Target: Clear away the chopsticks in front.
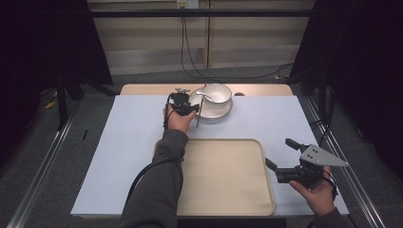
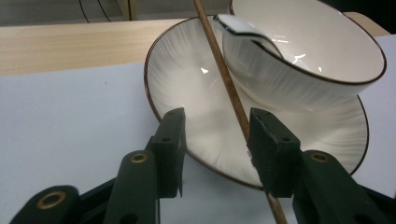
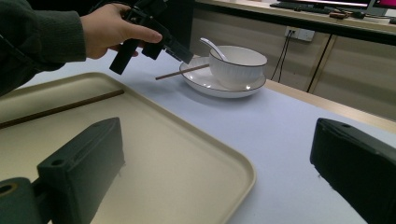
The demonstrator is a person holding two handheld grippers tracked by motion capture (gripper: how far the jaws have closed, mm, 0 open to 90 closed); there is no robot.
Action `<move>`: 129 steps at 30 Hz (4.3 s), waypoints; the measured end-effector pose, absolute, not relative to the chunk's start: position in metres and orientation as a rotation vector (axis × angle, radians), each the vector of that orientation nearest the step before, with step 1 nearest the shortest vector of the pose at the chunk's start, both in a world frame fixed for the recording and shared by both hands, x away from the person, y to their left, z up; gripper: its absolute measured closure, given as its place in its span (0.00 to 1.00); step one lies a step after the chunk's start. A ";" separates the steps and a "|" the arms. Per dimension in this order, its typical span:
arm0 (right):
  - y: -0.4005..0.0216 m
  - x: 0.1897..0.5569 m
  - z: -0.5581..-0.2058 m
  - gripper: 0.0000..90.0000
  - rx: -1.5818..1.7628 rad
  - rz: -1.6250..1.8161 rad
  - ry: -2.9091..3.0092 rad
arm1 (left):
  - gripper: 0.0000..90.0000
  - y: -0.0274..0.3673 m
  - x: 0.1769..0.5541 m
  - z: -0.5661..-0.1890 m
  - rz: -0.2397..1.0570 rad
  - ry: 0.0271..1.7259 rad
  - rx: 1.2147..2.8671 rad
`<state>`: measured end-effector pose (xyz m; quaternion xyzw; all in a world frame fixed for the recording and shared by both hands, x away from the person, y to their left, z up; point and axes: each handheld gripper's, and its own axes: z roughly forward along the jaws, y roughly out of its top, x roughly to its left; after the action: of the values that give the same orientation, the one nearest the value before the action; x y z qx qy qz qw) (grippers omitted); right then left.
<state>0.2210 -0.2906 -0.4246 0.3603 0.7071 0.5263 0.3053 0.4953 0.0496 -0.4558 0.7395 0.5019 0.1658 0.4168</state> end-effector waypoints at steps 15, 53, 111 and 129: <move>-0.291 0.221 -0.424 0.03 0.951 1.397 1.873 | 0.81 0.031 0.506 -0.465 0.348 1.305 1.907; -0.289 0.221 -0.425 0.03 0.931 1.380 1.889 | 0.95 0.087 0.423 -0.431 0.313 1.486 1.752; -0.286 0.218 -0.425 0.03 0.933 1.364 1.893 | 0.95 0.153 0.256 -0.459 0.239 1.645 1.518; -0.286 0.217 -0.425 0.03 0.925 1.354 1.898 | 0.94 0.149 0.237 -0.463 0.267 1.655 1.547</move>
<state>0.2170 -0.2857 -0.4254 0.3505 0.7191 0.5129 0.3114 0.2374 0.1488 -0.4629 0.6164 0.6593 0.1065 0.4172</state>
